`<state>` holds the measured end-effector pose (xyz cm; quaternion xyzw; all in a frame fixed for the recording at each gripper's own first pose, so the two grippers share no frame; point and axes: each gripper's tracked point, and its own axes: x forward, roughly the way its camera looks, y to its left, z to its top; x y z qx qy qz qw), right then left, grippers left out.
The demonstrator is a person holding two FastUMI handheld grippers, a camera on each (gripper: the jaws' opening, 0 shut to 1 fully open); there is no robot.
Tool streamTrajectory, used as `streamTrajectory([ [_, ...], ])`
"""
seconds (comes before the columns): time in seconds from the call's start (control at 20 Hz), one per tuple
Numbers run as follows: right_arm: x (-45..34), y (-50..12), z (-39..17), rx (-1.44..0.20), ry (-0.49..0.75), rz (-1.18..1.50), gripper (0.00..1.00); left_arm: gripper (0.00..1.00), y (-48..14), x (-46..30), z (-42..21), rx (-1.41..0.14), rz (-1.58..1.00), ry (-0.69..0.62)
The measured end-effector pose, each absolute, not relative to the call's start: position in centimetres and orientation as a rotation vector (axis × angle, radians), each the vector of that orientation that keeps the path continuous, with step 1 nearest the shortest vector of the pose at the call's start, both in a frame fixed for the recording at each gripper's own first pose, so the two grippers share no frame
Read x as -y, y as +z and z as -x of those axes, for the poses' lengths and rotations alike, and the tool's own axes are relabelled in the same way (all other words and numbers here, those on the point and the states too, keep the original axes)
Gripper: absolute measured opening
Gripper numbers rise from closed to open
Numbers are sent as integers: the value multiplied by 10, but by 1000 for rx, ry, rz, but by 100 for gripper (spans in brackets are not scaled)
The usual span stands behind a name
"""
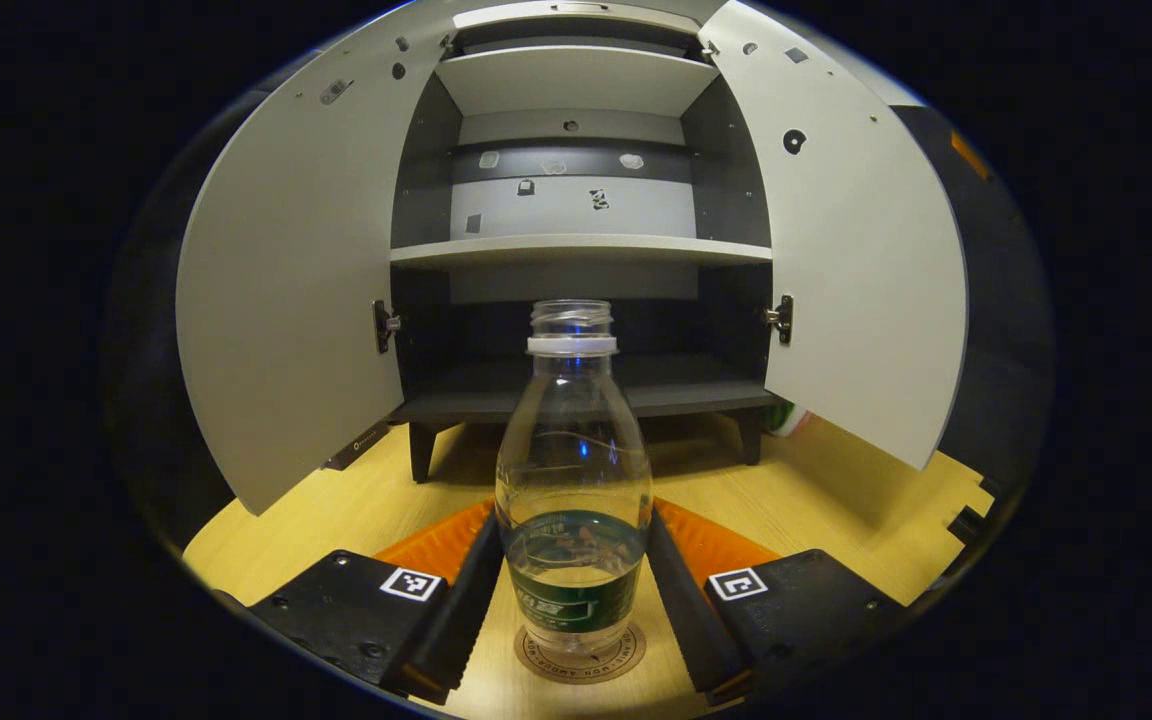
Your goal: Grasp the bottle in the cabinet with the left hand and place it on the coaster, then close the right door with the right hand and the left door with the left hand.
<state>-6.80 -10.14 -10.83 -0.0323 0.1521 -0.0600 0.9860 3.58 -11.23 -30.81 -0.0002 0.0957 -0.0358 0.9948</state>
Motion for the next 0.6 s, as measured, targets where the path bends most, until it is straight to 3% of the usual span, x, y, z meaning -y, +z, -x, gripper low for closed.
streamTrajectory([
  [0.6,100,-122,72,-332,-105,68,100,84,-330,112,-22,-225,-3,-51],
])
